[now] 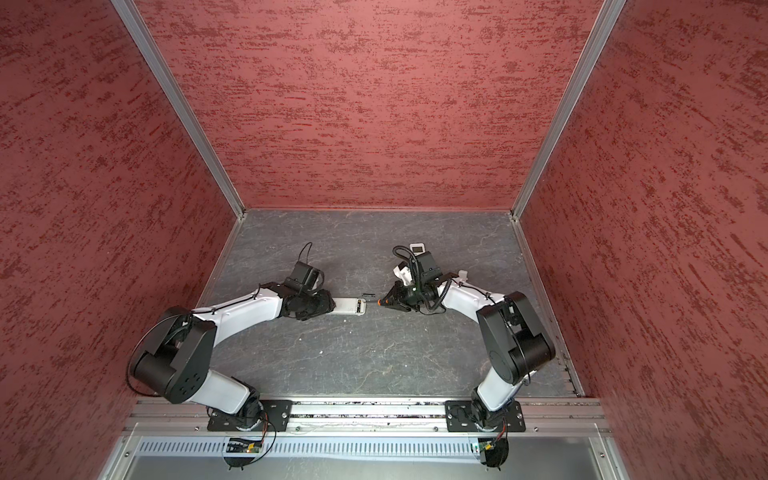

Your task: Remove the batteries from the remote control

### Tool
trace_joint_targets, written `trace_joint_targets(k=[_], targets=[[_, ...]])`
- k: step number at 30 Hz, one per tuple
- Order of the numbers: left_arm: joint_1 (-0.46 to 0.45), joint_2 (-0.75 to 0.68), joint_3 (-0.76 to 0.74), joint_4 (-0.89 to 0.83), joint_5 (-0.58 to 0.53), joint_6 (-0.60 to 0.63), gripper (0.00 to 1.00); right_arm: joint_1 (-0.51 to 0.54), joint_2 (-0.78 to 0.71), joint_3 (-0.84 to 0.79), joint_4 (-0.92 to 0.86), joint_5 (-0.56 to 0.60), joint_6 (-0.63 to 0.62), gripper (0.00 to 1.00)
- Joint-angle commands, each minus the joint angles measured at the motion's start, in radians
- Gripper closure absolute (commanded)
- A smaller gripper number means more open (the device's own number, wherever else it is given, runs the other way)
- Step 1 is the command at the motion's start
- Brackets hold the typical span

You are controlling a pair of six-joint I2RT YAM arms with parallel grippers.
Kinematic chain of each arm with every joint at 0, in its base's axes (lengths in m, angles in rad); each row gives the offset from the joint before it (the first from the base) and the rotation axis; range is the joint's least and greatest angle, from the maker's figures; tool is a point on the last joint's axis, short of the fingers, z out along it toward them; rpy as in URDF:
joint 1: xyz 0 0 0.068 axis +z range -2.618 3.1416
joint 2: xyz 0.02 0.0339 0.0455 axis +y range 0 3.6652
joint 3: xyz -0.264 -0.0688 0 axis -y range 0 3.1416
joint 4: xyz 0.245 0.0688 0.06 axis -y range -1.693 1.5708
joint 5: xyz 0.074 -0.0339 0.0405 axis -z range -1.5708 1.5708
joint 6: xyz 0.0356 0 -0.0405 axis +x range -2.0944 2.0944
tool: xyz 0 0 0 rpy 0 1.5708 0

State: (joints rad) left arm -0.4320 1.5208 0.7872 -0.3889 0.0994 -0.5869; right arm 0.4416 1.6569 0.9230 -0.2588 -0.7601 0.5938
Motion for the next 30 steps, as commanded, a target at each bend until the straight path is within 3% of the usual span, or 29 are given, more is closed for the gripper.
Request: trace_joint_targets(k=[1, 30], targets=[[0.003, 0.017, 0.006, 0.025, -0.002, 0.020, 0.37, 0.011, 0.018, 0.007, 0.005, -0.027, -0.020, 1.00], [-0.016, 0.006, -0.005, 0.030, -0.018, 0.020, 0.38, 0.037, 0.000, -0.024, 0.010, -0.015, 0.001, 1.00]])
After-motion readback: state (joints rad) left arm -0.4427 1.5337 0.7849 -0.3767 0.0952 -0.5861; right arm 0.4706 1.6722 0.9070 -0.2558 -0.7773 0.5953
